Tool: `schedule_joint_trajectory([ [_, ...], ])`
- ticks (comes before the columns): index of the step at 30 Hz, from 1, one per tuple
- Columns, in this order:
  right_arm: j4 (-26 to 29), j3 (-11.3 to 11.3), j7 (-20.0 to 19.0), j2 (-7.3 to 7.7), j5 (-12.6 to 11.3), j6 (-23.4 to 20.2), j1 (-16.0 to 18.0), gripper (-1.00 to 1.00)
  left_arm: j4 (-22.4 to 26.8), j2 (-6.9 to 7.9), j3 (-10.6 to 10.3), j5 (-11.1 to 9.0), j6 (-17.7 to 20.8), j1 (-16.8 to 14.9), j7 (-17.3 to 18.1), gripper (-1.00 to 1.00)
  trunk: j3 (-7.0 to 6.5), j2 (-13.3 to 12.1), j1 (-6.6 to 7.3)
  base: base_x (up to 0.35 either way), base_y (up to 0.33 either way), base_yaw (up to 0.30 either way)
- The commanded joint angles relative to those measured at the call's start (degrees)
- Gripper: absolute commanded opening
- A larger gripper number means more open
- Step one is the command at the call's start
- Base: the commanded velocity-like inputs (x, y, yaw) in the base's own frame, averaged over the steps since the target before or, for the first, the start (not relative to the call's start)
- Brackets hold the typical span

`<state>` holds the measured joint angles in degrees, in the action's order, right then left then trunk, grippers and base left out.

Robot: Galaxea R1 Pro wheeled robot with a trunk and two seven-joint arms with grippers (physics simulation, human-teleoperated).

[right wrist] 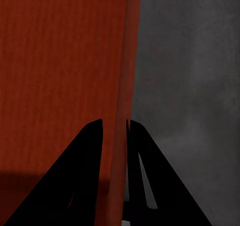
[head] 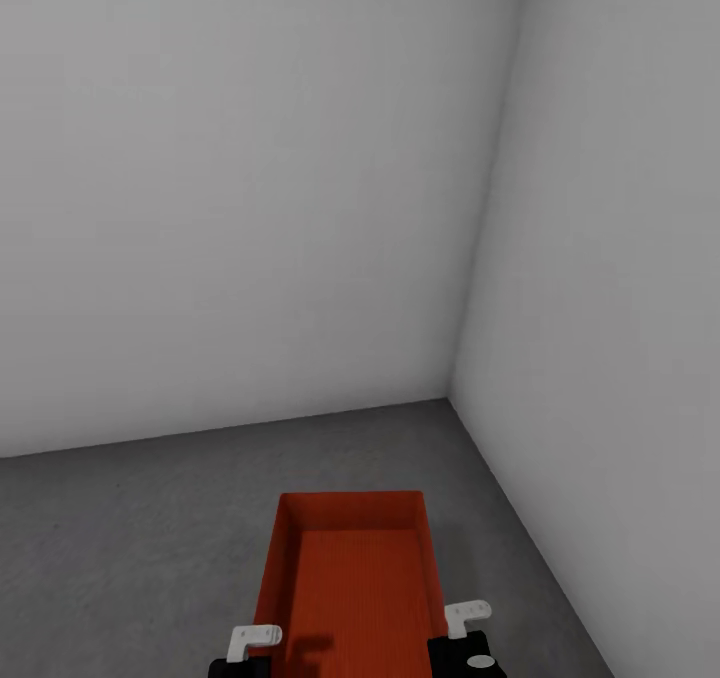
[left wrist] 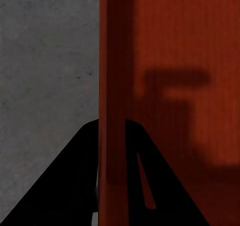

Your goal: Move the two storage containers from the living room to the garage. In the garage, place one container on the floor and stack the other container on top of it (either order is fine).

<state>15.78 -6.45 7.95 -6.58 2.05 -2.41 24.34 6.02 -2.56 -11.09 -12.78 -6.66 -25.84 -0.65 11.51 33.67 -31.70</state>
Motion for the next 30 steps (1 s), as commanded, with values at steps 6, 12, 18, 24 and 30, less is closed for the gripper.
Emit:
schedule_joint_trajectory([
  [6, -0.22, -0.87, 0.12, 1.43, -0.55, -0.3, 0.0, -1.0, 0.13, 0.89, -0.44, -0.23, -1.51, -0.09, -0.4, -1.0, 0.09, 0.08, -0.02, 0.0, 0.0, 0.001],
  [12, -0.22, -0.88, 0.13, 1.4, -0.55, -0.31, 0.0, -1.0, 0.13, 0.89, -0.47, -0.23, -1.51, -0.06, -0.4, -1.0, 0.26, 0.08, -0.02, 0.0, -0.074, 0.061],
  [18, -0.22, -0.91, 0.14, 1.4, -0.55, -0.31, 0.01, -1.0, 0.13, 0.89, -0.47, -0.23, -1.51, -0.08, -0.4, -1.0, 0.62, 0.08, -0.02, 0.0, -0.199, 0.123],
  [24, -0.22, -0.93, 0.12, 1.4, -0.55, -0.31, 0.01, -1.0, 0.13, 0.89, -0.49, -0.23, -1.51, -0.08, -0.4, -1.0, 1.02, 0.08, -0.02, 0.0, -0.225, 0.159],
  [30, -0.22, -0.86, 0.14, 1.4, -0.55, -0.31, 0.0, -1.0, 0.13, 0.89, -0.46, -0.23, -1.51, -0.08, -0.4, -1.0, 1.34, 0.08, -0.02, 0.004, -0.21, 0.128],
])
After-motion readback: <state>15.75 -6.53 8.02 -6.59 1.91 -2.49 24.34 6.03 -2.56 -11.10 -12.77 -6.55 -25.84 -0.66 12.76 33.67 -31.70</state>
